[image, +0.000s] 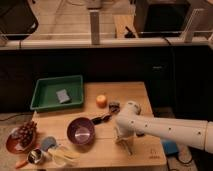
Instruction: Place fork in table surface
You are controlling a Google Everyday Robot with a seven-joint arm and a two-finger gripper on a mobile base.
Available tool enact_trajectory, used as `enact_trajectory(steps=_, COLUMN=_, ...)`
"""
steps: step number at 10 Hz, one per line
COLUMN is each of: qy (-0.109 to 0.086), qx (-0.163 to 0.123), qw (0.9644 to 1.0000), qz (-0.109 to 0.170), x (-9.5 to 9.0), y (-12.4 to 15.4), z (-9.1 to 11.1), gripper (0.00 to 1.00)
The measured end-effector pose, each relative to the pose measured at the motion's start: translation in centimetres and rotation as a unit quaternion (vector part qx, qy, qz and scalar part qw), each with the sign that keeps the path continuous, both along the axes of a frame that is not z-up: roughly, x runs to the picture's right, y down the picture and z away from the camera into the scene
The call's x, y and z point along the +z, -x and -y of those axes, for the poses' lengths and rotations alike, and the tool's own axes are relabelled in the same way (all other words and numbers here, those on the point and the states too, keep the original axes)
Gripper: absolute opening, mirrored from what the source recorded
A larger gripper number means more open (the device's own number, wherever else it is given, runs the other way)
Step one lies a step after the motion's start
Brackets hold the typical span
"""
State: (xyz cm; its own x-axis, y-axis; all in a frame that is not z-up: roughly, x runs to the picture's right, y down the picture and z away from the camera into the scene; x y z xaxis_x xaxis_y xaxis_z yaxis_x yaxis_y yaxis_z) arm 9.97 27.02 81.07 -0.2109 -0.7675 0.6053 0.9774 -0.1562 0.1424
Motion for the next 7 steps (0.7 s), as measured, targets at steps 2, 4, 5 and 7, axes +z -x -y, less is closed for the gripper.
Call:
enact_trajectory(steps=2, qy=0.0, qx=-0.001, qw=1.0, qz=-0.001, x=-0.31, y=-0.08, z=0.24, gripper=0.15)
enact_trajectory(steps=4, qy=0.002, qx=-0.002, qw=1.0, qz=0.001, x=-0.47, y=0.07, z=0.18, gripper=0.0)
enact_trajectory(steps=5, qy=0.001, qx=-0.005, qw=1.0, qz=-0.001, x=-0.24, y=0.17, z=-0.05, gripper=0.0)
enact_trajectory(steps=7, qy=0.001, qx=-0.006, qw=1.0, qz=-0.002, x=-0.14, y=0.43, z=-0.16, gripper=0.0)
